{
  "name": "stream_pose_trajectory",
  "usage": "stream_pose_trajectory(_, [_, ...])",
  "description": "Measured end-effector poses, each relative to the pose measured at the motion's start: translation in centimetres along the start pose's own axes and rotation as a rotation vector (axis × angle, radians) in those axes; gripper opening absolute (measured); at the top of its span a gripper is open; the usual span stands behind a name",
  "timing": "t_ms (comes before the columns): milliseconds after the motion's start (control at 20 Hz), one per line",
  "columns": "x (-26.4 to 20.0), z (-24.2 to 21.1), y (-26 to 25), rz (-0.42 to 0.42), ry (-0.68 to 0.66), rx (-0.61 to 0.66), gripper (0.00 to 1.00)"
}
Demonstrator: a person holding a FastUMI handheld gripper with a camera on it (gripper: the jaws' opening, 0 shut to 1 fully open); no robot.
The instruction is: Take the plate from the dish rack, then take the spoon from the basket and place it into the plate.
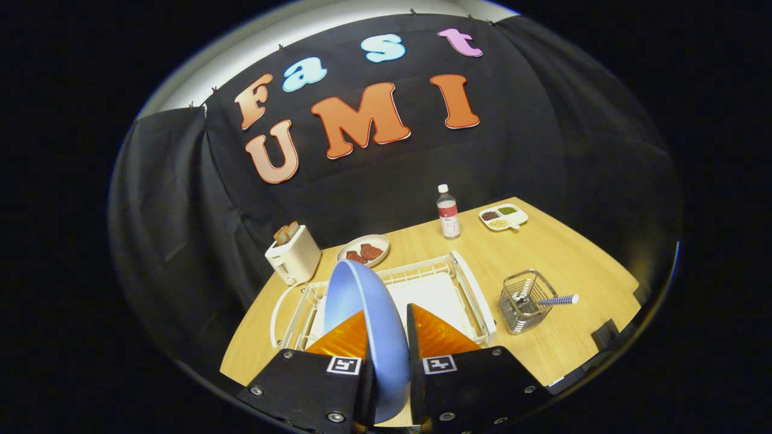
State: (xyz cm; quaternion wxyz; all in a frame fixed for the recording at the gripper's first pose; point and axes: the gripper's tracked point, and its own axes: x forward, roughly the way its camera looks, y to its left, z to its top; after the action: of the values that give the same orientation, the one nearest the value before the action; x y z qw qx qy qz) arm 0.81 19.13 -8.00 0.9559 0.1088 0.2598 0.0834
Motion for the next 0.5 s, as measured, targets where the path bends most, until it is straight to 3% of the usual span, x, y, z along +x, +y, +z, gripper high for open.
stream_pose_trajectory(300, [-2.8,-6.1,-1.2,0.088,0.014,0.203,0.23])
stream_pose_trajectory(500, [-2.6,-11.0,-3.0,0.1,0.059,0.347,0.22])
